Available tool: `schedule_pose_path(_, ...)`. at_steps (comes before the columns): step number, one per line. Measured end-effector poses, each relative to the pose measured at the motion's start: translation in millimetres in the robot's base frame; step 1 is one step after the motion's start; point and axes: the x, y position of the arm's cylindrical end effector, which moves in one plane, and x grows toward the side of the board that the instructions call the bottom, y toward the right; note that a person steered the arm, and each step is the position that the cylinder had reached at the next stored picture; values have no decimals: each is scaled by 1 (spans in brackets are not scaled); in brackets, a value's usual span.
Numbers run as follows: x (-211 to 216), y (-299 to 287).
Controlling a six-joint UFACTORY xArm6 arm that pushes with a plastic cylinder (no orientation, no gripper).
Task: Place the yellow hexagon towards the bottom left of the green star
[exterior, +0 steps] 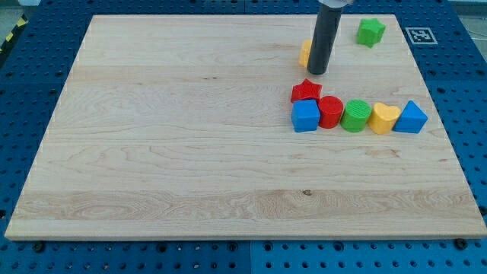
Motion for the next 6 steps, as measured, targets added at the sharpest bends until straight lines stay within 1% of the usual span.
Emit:
schedule_pose_path(1,11,-49)
schedule_pose_path(2,-5,-59)
schedule_pose_path(3,-28,-32)
schedule_pose_path(4,-29,4)
schedule_pose_path(5,-29,24)
schedule_pose_path(6,-5,10)
